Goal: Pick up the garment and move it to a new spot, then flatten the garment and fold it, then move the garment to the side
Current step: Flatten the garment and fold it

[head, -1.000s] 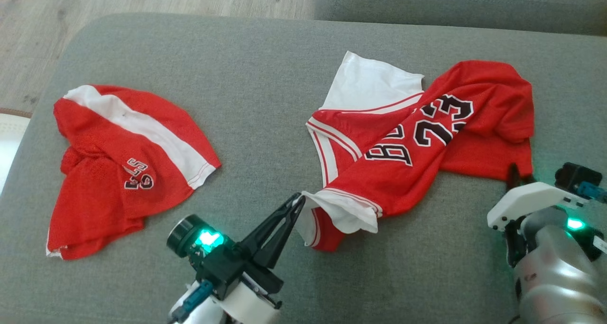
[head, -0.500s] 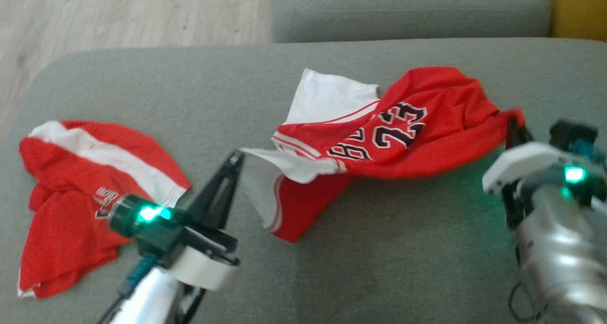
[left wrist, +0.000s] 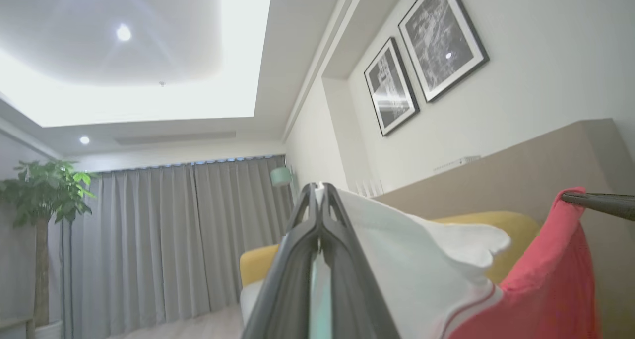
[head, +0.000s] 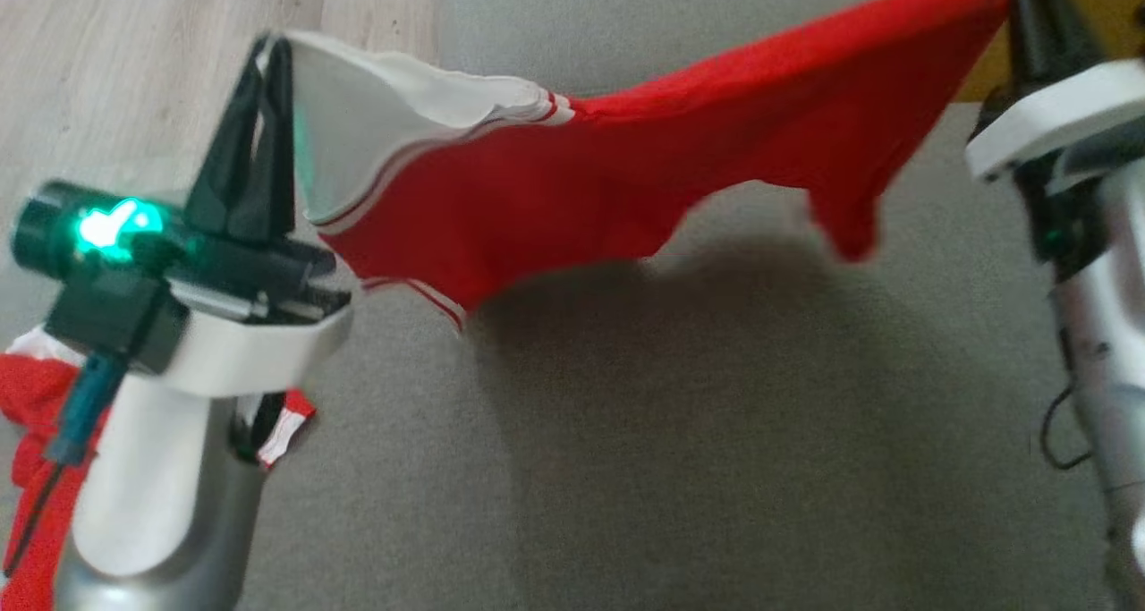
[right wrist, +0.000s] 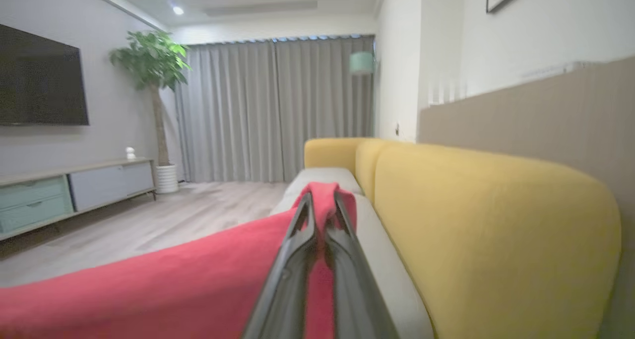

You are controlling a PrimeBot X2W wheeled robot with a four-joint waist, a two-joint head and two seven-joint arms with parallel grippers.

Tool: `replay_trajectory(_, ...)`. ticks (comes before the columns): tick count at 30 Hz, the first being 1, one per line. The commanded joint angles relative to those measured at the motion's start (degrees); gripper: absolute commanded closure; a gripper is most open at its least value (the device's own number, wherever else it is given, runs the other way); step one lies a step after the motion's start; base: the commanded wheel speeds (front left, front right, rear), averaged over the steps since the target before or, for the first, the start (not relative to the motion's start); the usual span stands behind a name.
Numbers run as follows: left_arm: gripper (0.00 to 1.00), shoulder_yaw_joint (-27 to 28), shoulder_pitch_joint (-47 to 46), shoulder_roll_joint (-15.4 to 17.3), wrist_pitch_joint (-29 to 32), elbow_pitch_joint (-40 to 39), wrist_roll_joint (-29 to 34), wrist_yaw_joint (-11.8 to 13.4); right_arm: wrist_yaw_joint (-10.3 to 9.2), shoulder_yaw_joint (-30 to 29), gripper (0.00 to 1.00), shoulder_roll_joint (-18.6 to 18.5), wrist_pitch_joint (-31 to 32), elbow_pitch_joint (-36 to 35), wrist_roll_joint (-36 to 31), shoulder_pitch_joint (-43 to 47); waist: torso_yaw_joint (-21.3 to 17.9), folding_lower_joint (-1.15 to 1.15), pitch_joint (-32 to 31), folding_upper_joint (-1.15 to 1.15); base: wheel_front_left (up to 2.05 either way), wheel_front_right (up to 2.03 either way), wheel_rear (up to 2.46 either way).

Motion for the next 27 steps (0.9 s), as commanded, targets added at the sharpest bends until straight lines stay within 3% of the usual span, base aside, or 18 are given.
replay_trajectory(1, 1.0, 2.86, -4.02, 1.45, -0.26, -2.62, 0.3, 0.07, -0.04, 1.88, 1.0, -1.28, 1.45, -5.58, 1.76, -0.9, -0.38, 0.01, -0.5, 0.0, 0.0, 0.0, 0.0)
replay_trajectory(7, 1.0, 4.6, -7.91, 2.42, -0.26, -7.64, -0.49, -0.11, -0.04, 0.18, 1.0, -5.19, 10.21, -24.88, 5.91, 4.22, -1.11, 0.01, -1.0, 0.0, 0.0, 0.0, 0.0)
replay_trajectory(16, 1.0, 8.39, -12.98, 4.93, 2.1, -14.29, -4.55, 0.0, -0.04, -7.82, 1.0, -1.06, 22.68, -43.41, 2.22, 10.85, -2.15, 0.01, 0.52, 0.0, 0.0, 0.0, 0.0)
replay_trajectory(22, 1.0, 5.68, -20.59, 8.07, 6.5, -9.59, -5.25, -0.24, -0.04, -9.52, 1.0, 1.63, 25.53, -45.53, 1.62, 8.25, -3.14, 0.01, 7.13, 0.0, 0.0, 0.0, 0.0)
replay_trajectory(27, 1.0, 0.19, -37.09, 11.9, 5.76, 5.65, -5.78, -0.39, -0.04, -6.33, 1.0, -1.59, 21.59, -34.48, 0.16, -5.09, -3.78, 0.01, 18.53, 0.0, 0.0, 0.0, 0.0)
